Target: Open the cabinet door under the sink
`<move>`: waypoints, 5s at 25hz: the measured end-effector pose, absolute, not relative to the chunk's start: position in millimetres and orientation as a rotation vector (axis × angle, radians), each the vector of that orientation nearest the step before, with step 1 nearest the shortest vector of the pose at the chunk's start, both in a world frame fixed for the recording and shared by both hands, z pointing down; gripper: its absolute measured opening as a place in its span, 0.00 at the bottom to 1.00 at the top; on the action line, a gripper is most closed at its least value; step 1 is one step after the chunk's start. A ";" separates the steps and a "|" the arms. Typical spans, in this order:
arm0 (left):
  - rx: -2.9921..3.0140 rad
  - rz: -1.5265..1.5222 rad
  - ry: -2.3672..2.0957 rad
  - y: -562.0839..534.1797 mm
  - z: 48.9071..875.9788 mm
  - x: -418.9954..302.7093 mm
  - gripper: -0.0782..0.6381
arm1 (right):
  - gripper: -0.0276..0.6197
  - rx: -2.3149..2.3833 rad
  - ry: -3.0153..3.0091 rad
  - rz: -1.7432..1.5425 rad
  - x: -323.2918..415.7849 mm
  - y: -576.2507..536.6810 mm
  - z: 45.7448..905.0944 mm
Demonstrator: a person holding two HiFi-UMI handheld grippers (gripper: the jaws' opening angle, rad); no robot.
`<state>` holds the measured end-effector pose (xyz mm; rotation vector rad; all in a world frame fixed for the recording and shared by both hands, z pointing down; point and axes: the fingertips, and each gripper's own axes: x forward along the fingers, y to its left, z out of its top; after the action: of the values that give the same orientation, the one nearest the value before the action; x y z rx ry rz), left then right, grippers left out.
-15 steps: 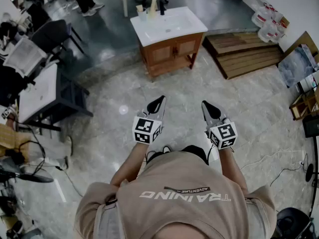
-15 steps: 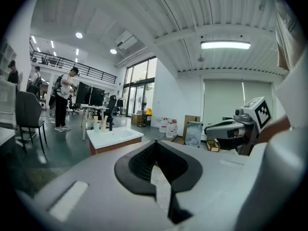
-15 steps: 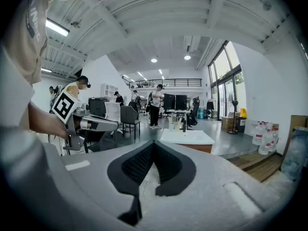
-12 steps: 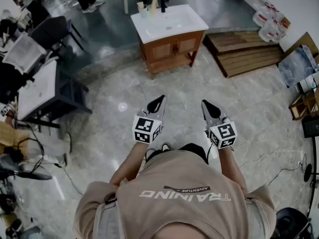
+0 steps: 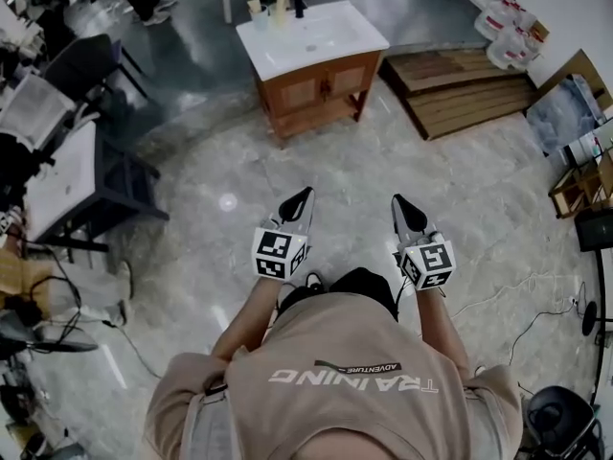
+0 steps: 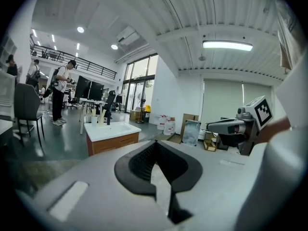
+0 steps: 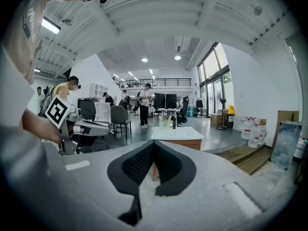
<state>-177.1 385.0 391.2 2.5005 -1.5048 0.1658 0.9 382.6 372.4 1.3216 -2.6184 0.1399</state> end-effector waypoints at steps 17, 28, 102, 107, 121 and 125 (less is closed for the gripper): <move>2.465 0.322 -1.423 287.9 415.8 -133.7 0.13 | 0.05 1.361 -2.592 0.330 45.3 296.1 412.9; 2.501 0.323 -1.388 177.1 398.5 -67.8 0.13 | 0.05 1.158 -2.618 0.257 59.2 183.0 426.1; 2.022 0.486 -1.558 -136.5 640.0 -194.5 0.13 | 0.05 0.872 -2.423 0.779 -93.5 -212.0 757.5; 2.007 0.490 -1.525 -140.1 679.3 -191.4 0.13 | 0.09 0.930 -2.453 0.911 -115.6 -239.6 801.7; 2.004 0.497 -1.469 -136.9 718.6 -199.3 0.13 | 0.24 0.957 -2.541 1.502 -157.9 -265.5 850.6; 1.995 0.504 -1.463 -136.0 722.1 -205.5 0.13 | 0.24 0.976 -2.573 1.704 -159.9 -272.7 851.7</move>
<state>-205.5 -136.0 722.1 1.9950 -1.4633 0.5043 -159.9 -272.7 851.7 0.9763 -2.5731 1.7044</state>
